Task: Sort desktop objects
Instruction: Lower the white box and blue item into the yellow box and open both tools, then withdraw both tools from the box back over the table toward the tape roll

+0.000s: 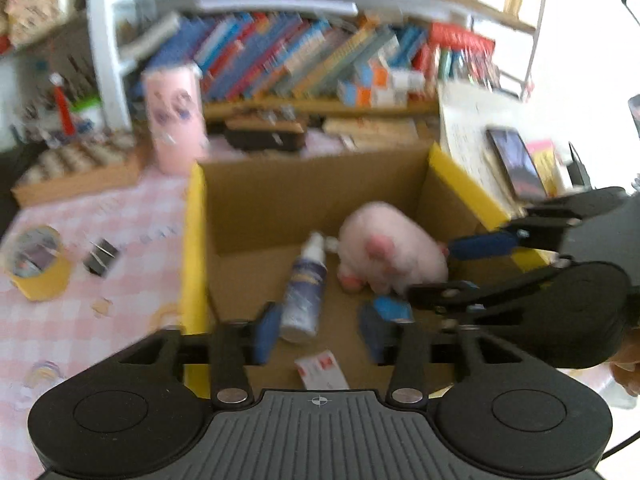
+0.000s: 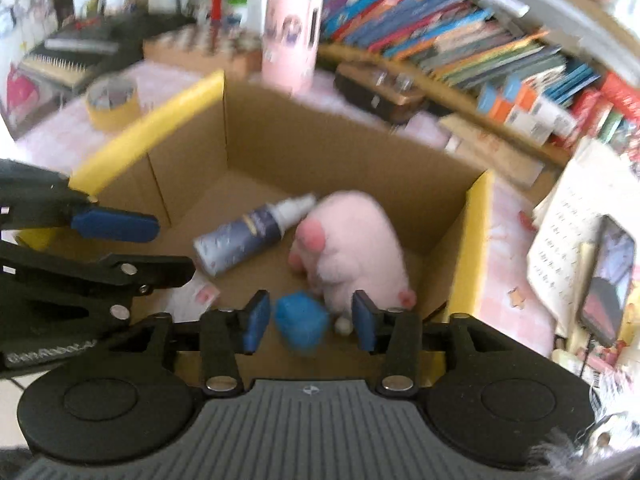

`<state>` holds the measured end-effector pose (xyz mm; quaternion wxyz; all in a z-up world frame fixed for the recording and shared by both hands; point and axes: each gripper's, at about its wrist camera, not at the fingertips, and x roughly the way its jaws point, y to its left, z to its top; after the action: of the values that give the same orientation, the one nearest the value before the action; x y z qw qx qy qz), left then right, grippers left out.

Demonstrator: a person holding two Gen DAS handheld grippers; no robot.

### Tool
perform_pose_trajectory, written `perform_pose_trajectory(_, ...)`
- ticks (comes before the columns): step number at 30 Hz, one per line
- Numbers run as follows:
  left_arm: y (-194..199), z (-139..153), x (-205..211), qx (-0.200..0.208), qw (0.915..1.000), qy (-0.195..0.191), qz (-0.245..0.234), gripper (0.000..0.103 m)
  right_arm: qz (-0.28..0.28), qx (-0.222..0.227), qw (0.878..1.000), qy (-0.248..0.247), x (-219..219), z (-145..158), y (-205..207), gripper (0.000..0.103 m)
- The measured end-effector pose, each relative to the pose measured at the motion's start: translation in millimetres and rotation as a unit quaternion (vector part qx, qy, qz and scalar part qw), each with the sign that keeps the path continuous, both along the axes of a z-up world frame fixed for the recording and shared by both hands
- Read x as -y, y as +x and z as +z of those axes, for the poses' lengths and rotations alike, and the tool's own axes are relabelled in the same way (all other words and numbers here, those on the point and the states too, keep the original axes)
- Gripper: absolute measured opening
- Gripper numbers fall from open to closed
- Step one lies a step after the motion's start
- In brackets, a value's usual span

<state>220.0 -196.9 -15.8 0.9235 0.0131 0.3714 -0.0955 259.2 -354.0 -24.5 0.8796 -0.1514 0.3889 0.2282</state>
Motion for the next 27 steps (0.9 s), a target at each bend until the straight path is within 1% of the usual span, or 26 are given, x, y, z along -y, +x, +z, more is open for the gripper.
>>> perform_pose_trajectory(2,-11,13,-6,0.035,0.9994,-0.006,0.005,0.061,-0.007,0.022,1.000,0.018,7,13,-10,0.053)
perform_pose_trajectory(6,-35,35,-15,0.085,0.9962,-0.012,0.014,0.067,-0.029,0.068,0.996,0.051,18,36,-33,0.057)
perform_pose_trajectory(9,-49,44,-19,0.106,0.9941,-0.012,0.022,0.071,-0.057,0.093,0.992,0.069,25,47,-51,0.063)
perform_pose_trajectory(10,-54,47,-20,0.110,0.9936,-0.011,0.025,0.073,-0.070,0.099,0.990,0.073,26,50,-58,0.068)
perform_pose_trajectory(12,-65,50,-24,0.120,0.9921,-0.006,0.037,0.083,-0.105,0.116,0.984,0.079,28,54,-71,0.070)
perform_pose_trajectory(14,-75,51,-29,0.128,0.9907,-0.002,0.047,0.088,-0.138,0.127,0.978,0.090,29,58,-83,0.072)
perform_pose_trajectory(18,-89,47,-43,0.132,0.9900,0.013,0.048,0.089,-0.191,0.132,0.966,0.109,27,56,-108,0.073)
perform_pose_trajectory(21,-98,42,-58,0.126,0.9906,0.022,0.048,0.089,-0.217,0.123,0.962,0.112,21,51,-126,0.073)
perform_pose_trajectory(27,-118,33,-92,0.101,0.9936,0.006,0.050,0.089,-0.249,0.096,0.958,0.104,-5,35,-160,0.073)
